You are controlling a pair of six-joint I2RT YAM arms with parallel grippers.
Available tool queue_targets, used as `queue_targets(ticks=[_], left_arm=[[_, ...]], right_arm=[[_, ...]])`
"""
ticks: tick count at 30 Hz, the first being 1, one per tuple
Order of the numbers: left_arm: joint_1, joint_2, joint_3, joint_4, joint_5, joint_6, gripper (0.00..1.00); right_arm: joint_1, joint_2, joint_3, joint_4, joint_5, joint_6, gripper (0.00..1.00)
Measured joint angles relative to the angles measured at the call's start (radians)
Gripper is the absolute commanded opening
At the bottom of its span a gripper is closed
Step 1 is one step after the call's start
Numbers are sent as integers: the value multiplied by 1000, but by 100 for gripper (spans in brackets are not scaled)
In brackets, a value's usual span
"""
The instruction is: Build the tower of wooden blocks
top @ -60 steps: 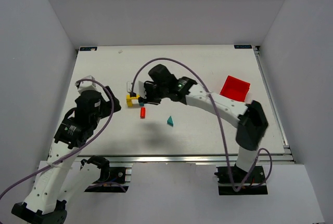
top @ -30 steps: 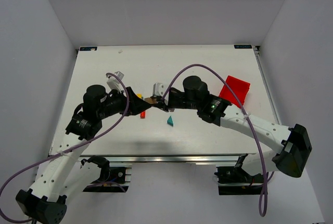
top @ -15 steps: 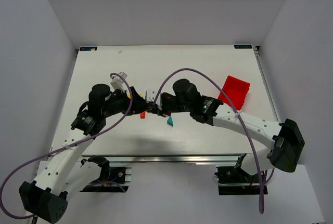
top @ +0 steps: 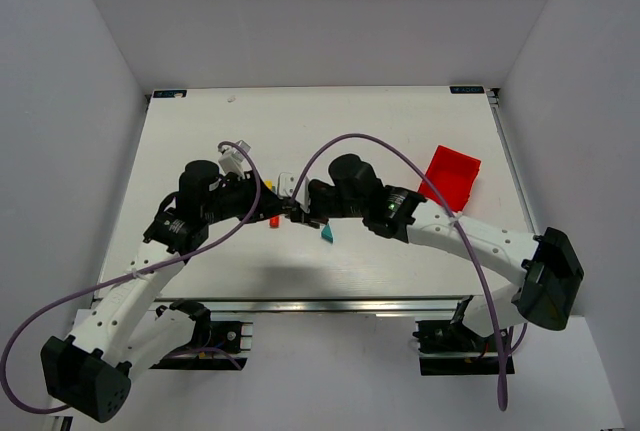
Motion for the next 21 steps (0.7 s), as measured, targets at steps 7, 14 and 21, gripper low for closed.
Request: queue_targets(ticks=[7, 14, 21], left_arm=[[0, 2, -21, 66, 42, 12, 0], [2, -1, -39, 254, 151, -34, 0], [2, -2, -54, 405, 262, -90, 0]], right_arm=[[-8, -145, -155, 76, 42, 9, 89], [-27, -320, -294, 166, 31, 28, 89], [-32, -317, -346, 310, -26, 29, 71]])
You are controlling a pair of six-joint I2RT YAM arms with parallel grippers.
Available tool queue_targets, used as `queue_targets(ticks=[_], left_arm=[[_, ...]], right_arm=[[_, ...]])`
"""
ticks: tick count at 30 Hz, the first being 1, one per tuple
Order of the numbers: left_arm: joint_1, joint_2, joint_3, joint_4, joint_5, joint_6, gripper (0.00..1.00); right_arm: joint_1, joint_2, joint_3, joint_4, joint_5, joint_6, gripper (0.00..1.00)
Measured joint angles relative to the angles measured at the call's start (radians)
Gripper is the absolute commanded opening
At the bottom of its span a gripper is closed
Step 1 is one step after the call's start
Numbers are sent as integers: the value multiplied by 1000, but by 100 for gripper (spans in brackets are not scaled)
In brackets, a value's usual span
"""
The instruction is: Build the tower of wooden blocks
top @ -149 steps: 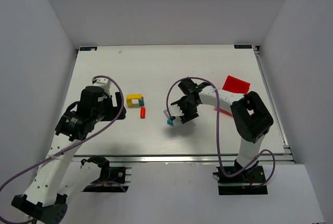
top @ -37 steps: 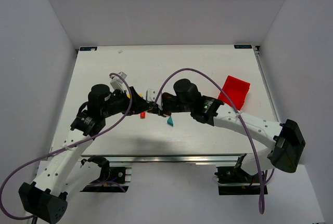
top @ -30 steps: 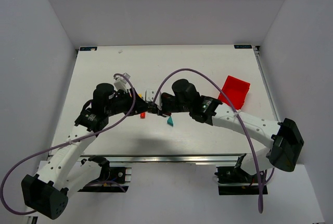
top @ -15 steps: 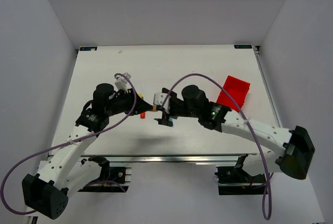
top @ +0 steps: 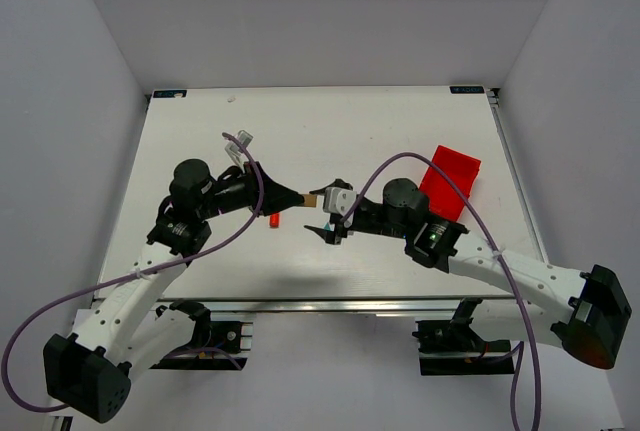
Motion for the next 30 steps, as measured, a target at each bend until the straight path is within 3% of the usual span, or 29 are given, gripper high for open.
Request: queue_targets(ticks=[2, 6, 8, 9, 10, 14, 16, 17, 20, 21, 24, 30], left_arm=[[0, -2, 0, 13, 11, -4, 0], [0, -10, 0, 18, 26, -5, 0], [0, -10, 0, 18, 28, -5, 0], [1, -10, 0, 18, 31, -6, 0], [0, -8, 0, 18, 36, -8, 0], [2, -5, 0, 14, 46, -14, 1], [2, -1, 0, 3, 47, -1, 12], [2, 2, 0, -3, 48, 10, 39], [7, 16, 31, -54, 47, 82, 87], [7, 25, 64, -91, 42, 126, 98], [8, 37, 204, -200, 20, 288, 98], [8, 44, 447, -263, -15, 634, 98]], right_arm=[[0, 5, -6, 33, 0, -3, 60], [-4, 10, -10, 80, -2, 0, 58], [-4, 10, -12, 96, -9, -3, 50], [-4, 10, -12, 103, -10, -6, 45], [-4, 10, -12, 108, -8, -8, 31], [-7, 12, -12, 107, -12, -41, 8], [-8, 19, -3, 85, -15, -51, 1], [-8, 26, 10, 60, -15, -55, 0], [-10, 51, 64, -23, -14, -53, 0], [-10, 56, 81, -49, -13, -47, 0], [-18, 68, 138, -147, -6, -22, 1], [-60, 142, 309, -397, -15, 42, 1]])
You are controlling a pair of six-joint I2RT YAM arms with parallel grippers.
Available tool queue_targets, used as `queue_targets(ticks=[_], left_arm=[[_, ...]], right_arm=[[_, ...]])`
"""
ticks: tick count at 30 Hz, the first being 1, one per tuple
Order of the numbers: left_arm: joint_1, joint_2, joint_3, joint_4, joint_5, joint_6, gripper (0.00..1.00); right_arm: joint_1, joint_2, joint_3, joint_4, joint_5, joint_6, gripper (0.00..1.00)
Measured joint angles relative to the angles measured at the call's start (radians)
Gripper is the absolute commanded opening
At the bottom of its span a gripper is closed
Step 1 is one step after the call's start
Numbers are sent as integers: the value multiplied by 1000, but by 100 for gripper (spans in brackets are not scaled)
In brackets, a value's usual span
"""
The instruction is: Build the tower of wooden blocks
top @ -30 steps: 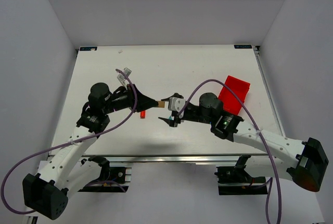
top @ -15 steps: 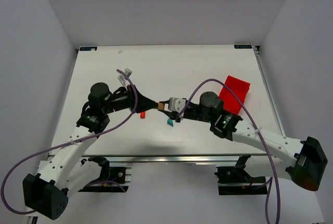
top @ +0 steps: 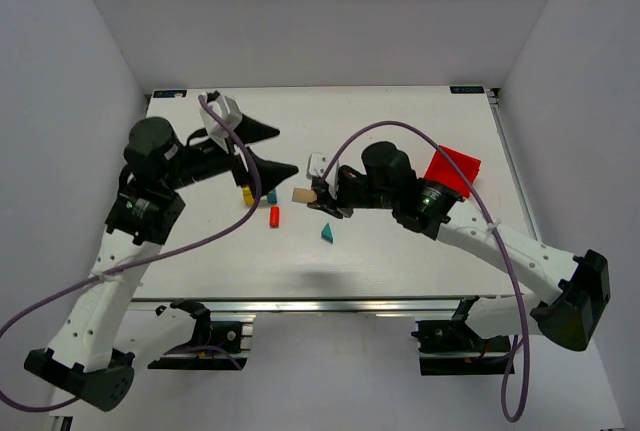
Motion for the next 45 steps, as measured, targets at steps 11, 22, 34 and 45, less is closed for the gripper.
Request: queue_targets(ticks=[11, 22, 34, 45], left_arm=[[-8, 473, 562, -525, 104, 698, 88], [-29, 497, 433, -831, 130, 1094, 83], [-48, 489, 423, -829, 151, 1144, 74], [-71, 537, 402, -732, 167, 1039, 67]], right_arm=[[-78, 133, 256, -332, -45, 21, 4], [-148, 316, 497, -517, -105, -41, 7], [-166, 388, 547, -537, -145, -50, 7], [-162, 257, 377, -413, -224, -78, 9]])
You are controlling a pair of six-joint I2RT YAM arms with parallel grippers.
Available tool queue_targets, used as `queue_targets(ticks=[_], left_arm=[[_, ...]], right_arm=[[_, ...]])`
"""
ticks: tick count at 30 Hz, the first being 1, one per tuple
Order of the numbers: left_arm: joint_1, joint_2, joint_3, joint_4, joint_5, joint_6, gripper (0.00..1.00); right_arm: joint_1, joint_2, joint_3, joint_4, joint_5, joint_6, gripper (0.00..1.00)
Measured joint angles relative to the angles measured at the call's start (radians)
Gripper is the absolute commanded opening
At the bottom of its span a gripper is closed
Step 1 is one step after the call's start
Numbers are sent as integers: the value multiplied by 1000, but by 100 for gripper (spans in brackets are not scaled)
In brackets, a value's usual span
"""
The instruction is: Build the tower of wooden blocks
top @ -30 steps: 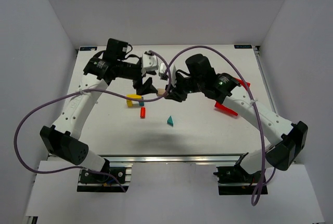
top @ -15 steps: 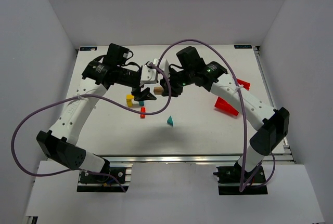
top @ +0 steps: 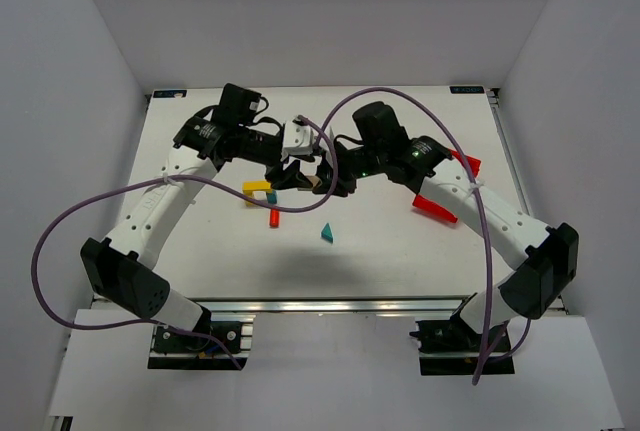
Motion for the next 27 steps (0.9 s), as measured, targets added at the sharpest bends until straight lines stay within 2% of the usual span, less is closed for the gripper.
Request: queue_targets(ticks=[9, 17, 21, 24, 27], left_arm=[[-7, -5, -13, 42, -4, -39, 64], [-33, -9, -28, 64, -12, -39, 50], [-37, -9, -28, 67, -14, -37, 50], [-38, -7, -28, 63, -21, -31, 59], [-40, -8, -29, 63, -29, -27, 60]], right_arm=[[4, -24, -45, 91, 33, 23, 11], [10, -98, -126, 149, 119, 43, 15], [10, -103, -131, 151, 126, 40, 16], [10, -106, -140, 161, 127, 41, 16], [10, -115, -153, 173, 135, 41, 17]])
